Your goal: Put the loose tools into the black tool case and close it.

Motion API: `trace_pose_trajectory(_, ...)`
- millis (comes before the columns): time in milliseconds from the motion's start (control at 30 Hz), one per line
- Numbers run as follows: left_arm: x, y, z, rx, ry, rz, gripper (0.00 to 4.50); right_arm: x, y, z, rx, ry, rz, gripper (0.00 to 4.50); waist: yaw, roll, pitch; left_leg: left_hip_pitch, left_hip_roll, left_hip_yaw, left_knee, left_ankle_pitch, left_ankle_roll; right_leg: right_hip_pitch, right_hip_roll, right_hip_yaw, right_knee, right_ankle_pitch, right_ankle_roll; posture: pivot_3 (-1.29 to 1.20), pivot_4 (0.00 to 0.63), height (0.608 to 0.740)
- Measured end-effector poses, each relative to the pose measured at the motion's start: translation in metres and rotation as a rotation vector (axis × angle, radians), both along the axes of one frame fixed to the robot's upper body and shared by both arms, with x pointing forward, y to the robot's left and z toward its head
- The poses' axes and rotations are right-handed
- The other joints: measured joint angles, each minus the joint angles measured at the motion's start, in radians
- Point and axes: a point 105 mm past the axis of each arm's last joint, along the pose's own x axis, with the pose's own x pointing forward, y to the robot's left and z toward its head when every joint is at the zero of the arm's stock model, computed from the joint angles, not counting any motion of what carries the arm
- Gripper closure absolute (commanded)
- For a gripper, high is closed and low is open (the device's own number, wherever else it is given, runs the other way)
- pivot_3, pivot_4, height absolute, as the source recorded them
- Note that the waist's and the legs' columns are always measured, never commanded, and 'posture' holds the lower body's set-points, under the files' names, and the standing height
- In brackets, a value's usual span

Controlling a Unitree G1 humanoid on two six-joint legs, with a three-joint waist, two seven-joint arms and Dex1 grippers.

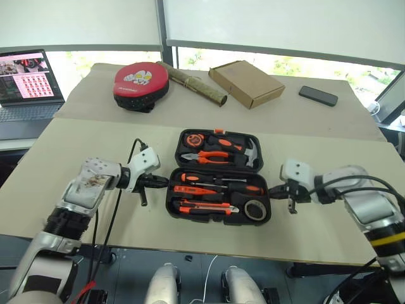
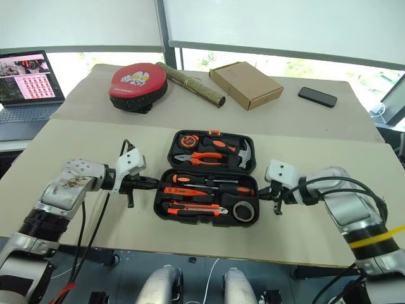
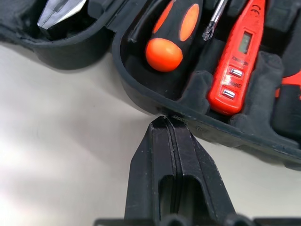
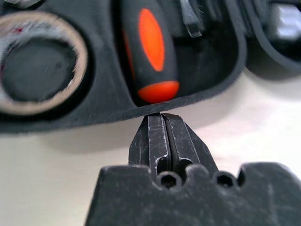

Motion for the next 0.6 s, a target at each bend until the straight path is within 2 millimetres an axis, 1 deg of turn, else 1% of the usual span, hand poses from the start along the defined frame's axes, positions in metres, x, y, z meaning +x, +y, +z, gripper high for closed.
trace_pose_trajectory(100,-0.015,0.000,-0.004,0.007,0.048,-0.047,4.45,-0.012,-0.001,0.000,-0.010,0.009,0.012,4.49,0.002,0.000,0.000,0.000,0.000,0.000,0.000,0.000,0.000,0.000,0.000,0.000,0.000,0.000,0.000,0.00,0.150,0.740)
trace_pose_trajectory(133,-0.024,0.000,-0.006,0.006,0.081,-0.072,4.45,-0.019,-0.001,-0.002,-0.005,0.017,0.011,4.49,0.002,0.000,0.000,0.000,0.000,0.000,0.000,0.000,0.000,0.000,0.000,0.000,0.000,0.000,0.000,0.00,0.150,0.740)
trace_pose_trajectory(267,-0.040,0.000,-0.013,0.012,0.134,-0.105,4.45,-0.029,-0.001,-0.005,0.002,0.022,-0.002,4.49,0.001,0.000,0.000,0.000,0.000,0.000,0.000,0.000,0.000,0.000,0.000,0.000,0.000,0.000,0.000,0.00,0.150,0.740)
trace_pose_trajectory(367,-0.046,-0.004,-0.016,0.005,0.137,-0.124,4.45,-0.034,-0.007,-0.008,0.003,0.014,-0.043,4.49,0.002,0.000,0.000,0.000,0.000,0.000,0.000,0.000,0.000,0.000,0.000,0.000,0.000,0.000,0.000,0.00,0.150,0.740)
trace_pose_trajectory(433,-0.046,-0.004,-0.018,0.012,0.130,-0.120,4.45,-0.039,-0.010,-0.008,-0.005,0.019,-0.048,4.49,0.006,0.000,0.000,0.000,0.000,0.000,0.001,0.000,0.000,0.000,0.000,0.000,0.000,0.000,0.000,0.00,0.150,0.740)
trace_pose_trajectory(533,-0.045,0.005,-0.016,0.034,0.111,-0.098,4.45,-0.045,-0.020,-0.004,-0.029,0.006,-0.073,4.49,0.005,0.000,0.000,0.001,0.000,0.000,0.001,0.000,0.000,0.001,0.000,0.000,0.000,0.000,0.000,0.00,0.150,0.740)
trace_pose_trajectory(600,-0.044,0.018,-0.014,0.044,0.116,-0.052,3.95,-0.043,-0.032,0.000,-0.047,-0.016,-0.121,3.92,0.001,0.000,0.000,0.001,0.001,0.000,0.000,0.000,0.000,0.000,0.000,0.000,0.000,0.000,-0.001,0.00,0.150,0.740)
